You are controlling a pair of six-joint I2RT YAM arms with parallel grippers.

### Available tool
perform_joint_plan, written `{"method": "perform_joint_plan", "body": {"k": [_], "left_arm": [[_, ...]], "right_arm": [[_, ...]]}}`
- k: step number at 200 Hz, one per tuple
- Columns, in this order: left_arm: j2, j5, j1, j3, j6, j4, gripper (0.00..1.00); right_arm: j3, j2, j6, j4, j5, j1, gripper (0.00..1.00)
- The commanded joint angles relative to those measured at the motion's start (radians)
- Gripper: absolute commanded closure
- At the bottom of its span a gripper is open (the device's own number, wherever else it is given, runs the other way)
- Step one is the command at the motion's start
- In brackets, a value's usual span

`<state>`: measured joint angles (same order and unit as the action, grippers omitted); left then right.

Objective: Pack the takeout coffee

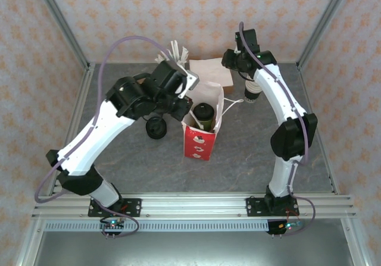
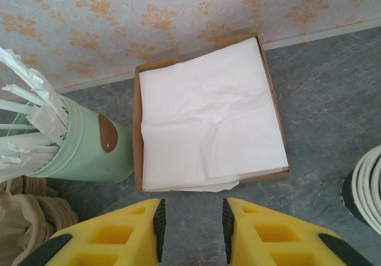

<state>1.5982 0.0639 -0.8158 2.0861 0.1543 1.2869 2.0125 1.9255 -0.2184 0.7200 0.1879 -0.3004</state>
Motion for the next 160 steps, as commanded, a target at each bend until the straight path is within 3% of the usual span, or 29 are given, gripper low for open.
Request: {"method": "perform_joint_plan", "body": {"k": [1, 22, 66, 129, 160], "left_arm": [[0.006, -0.061, -0.004, 0.0, 0.033, 0.014, 0.72], [0.014, -0.135, 0.002, -0.019, 0.08, -0.011, 0.56], [0.033, -0.178, 0.049, -0.072, 0.144, -0.071, 0.46], [0.098, -0.141, 0.096, -0.132, 0.196, -0.151, 0.47], [0.125, -0.141, 0.103, -0.138, 0.208, -0.159, 0.56]], "right_arm": [[0.055, 0.036, 0.018, 0.014, 0.001, -0.005, 0.67], [0.076, 0.066, 0.025, -0.002, -0.018, -0.012, 0.67], [0.138, 0.142, 0.028, -0.016, -0.053, -0.02, 0.67], [0.237, 0.274, 0.037, -0.019, -0.089, -0.039, 0.67], [0.301, 0.344, 0.039, -0.016, -0.097, -0.041, 0.64]]}}
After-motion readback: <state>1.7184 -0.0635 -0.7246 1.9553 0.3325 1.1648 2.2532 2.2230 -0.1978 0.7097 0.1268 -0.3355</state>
